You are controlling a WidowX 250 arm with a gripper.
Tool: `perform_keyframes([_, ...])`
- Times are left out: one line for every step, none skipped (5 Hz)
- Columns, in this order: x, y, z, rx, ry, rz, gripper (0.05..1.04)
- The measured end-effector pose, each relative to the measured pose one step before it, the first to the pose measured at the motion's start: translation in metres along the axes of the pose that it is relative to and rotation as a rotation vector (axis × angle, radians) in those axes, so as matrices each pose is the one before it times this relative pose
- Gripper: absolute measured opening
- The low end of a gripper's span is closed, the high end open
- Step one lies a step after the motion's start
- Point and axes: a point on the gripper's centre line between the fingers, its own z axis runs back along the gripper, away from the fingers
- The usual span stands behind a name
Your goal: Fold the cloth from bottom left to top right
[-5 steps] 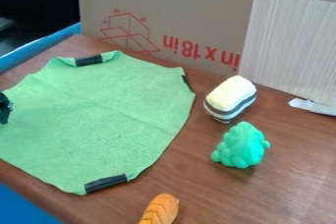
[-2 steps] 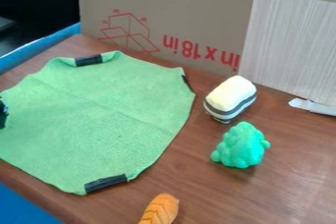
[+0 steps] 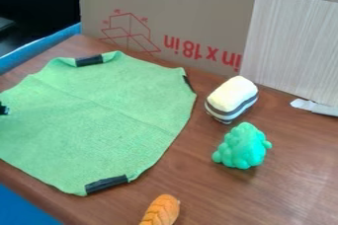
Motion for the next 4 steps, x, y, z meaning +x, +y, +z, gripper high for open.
perform_keyframes([0.00368, -0.00778, 0.00606, -0.0422, -0.0093, -0.0142, 0.165])
perform_keyframes([0.01349, -0.02250, 0.01155, -0.0421, -0.0153, -0.0204, 0.068])
perform_keyframes([0.01427, -0.02236, 0.00378, -0.0021, -0.0021, 0.0145, 0.055])
perform_keyframes([0.01816, -0.02758, 0.00152, 0.0183, 0.0085, 0.0219, 0.055])
